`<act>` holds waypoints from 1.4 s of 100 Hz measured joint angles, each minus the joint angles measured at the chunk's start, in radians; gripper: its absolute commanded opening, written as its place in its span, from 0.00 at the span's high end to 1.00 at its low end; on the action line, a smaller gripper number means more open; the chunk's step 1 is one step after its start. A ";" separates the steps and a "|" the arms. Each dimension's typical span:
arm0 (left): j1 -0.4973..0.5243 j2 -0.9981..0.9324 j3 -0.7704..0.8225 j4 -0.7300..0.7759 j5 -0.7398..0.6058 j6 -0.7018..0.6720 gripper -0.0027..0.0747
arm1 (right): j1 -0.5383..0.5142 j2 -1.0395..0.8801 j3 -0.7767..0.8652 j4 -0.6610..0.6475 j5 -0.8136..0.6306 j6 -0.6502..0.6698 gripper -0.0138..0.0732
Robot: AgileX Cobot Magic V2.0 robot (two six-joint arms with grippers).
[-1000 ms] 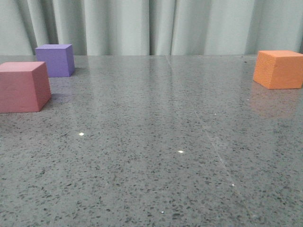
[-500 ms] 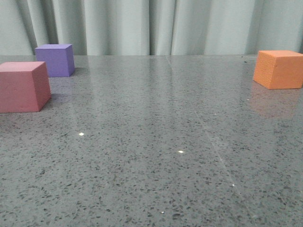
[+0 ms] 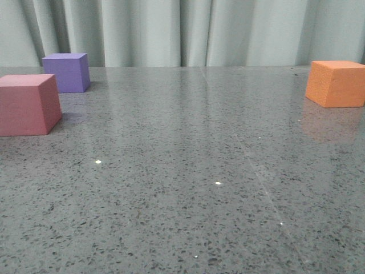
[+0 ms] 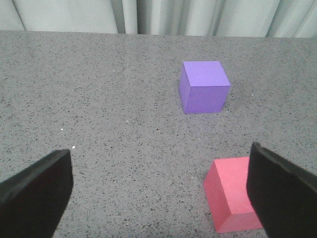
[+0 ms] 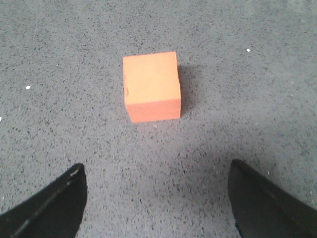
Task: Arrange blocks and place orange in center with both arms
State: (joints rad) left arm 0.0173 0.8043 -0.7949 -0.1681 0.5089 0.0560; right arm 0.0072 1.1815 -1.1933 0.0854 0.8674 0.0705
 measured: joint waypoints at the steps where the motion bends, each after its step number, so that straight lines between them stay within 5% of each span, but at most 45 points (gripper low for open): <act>1: 0.000 0.000 0.000 0.000 0.000 0.000 0.09 | 0.000 0.017 -0.009 0.000 0.005 0.000 0.17; 56: 0.000 0.000 0.000 0.000 0.000 0.000 0.09 | 0.014 0.537 -0.550 0.002 0.337 -0.017 0.17; 140: 0.000 0.000 0.000 0.004 0.000 0.000 0.09 | 0.014 0.703 -0.577 0.021 0.321 -0.082 0.17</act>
State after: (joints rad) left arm 0.0173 0.8043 -0.7949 -0.1644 0.5089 0.0560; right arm 0.0216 1.8842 -1.7701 0.1061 1.1887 -0.0117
